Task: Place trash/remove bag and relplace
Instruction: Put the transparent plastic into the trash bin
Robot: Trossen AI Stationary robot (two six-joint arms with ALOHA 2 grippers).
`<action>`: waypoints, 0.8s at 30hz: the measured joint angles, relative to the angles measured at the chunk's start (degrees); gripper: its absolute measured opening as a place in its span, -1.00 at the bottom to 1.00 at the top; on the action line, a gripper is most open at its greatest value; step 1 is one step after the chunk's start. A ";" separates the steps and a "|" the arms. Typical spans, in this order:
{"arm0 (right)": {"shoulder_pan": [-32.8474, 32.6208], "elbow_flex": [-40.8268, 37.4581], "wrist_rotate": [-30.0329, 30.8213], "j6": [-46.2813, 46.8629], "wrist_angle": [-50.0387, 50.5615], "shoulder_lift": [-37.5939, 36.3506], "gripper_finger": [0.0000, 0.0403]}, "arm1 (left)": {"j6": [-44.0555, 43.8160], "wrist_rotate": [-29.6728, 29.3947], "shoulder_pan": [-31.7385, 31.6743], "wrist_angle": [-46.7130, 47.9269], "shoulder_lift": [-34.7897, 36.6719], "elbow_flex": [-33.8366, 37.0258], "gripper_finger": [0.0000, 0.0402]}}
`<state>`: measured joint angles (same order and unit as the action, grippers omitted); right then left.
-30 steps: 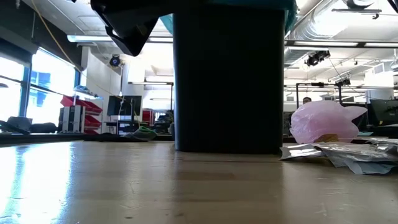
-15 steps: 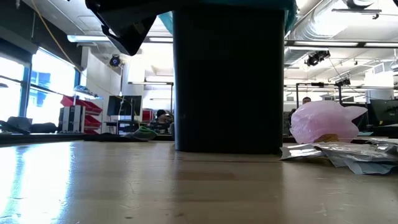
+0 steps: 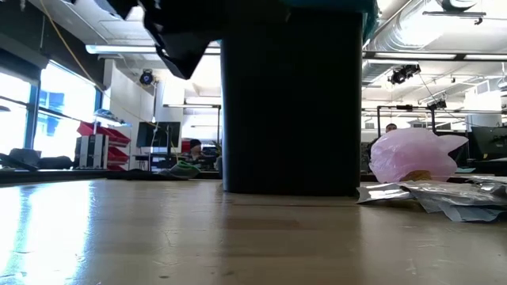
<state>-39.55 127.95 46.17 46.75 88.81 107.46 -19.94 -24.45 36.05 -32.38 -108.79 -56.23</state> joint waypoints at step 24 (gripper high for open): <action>-15.58 -58.05 -18.31 67.33 -13.80 0.04 -0.14 | -5.01 7.87 -7.45 -3.89 -8.19 -2.09 -0.24</action>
<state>-55.13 69.90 27.87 114.08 75.01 107.50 -24.95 -16.58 28.60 -36.27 -116.99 -58.32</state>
